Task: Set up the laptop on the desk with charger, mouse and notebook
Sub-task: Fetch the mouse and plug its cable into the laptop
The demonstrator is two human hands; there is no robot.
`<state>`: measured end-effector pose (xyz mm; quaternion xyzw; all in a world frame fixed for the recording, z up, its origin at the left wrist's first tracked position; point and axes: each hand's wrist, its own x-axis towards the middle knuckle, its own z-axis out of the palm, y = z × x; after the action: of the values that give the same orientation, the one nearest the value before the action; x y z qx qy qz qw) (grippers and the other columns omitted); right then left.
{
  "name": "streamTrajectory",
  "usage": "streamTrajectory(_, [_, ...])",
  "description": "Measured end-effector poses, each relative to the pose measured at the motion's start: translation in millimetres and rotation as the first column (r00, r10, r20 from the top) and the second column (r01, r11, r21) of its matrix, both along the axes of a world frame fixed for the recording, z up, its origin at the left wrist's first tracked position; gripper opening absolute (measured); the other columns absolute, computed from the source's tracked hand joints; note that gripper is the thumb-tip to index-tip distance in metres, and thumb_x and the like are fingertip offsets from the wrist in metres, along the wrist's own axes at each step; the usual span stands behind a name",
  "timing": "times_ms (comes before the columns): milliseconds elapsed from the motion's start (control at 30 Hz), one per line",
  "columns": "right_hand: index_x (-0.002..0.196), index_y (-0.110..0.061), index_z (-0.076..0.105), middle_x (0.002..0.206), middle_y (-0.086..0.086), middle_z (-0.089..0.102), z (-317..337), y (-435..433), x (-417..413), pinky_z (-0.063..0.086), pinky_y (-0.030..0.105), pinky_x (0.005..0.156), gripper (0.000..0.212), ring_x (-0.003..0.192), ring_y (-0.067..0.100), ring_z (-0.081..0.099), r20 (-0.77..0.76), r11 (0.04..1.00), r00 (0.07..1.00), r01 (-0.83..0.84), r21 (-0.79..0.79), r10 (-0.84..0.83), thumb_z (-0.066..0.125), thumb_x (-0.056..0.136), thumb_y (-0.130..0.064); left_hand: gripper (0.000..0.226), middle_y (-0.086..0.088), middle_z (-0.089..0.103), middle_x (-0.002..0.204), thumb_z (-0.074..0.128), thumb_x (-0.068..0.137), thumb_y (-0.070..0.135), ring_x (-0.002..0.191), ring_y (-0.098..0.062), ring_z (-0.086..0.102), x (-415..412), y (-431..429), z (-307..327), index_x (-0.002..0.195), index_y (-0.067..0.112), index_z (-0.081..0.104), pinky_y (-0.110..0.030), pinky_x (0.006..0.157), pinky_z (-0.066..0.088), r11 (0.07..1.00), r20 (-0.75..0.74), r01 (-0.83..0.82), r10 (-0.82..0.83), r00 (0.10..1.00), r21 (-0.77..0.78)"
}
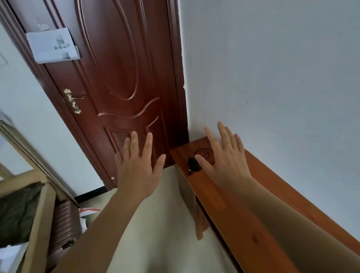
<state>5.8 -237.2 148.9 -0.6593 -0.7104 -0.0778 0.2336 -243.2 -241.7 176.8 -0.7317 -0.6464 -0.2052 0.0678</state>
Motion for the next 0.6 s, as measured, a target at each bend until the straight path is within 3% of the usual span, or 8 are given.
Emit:
streamTrajectory(233, [0.158, -0.038, -0.008, 0.170, 0.010, 0.000, -6.4, 155.6, -22.2, 0.010, 0.057, 0.125, 0.078, 0.156, 0.032, 0.004, 0.006, 0.989, 0.990, 0.144, -0.027, -0.144, 0.015, 0.094, -0.076, 0.072, -0.017, 0.006, 0.166, 0.026, 0.099, 0.061, 0.151, -0.035, 0.009, -26.0, 194.1, -14.1, 0.159, 0.026, 0.010, -0.060, 0.118, 0.020, 0.987, -0.014, 0.154, -0.155, 0.988, -0.047])
streamTrajectory(600, [0.161, -0.030, 0.002, 0.167, 0.018, 0.012, -23.4, 285.1, 7.4, 0.019, 0.056, 0.123, 0.082, 0.153, 0.038, 0.019, -0.041, 0.893, 0.892, 0.447, -0.061, -0.450, 0.033, 0.096, -0.068, 0.071, -0.018, 0.008, 0.165, 0.032, 0.099, 0.058, 0.150, -0.036, 0.011, 37.6, 430.8, -11.5, 0.159, 0.025, 0.010, -0.060, 0.115, 0.021, 0.866, -0.083, 0.486, -0.496, 0.864, -0.117])
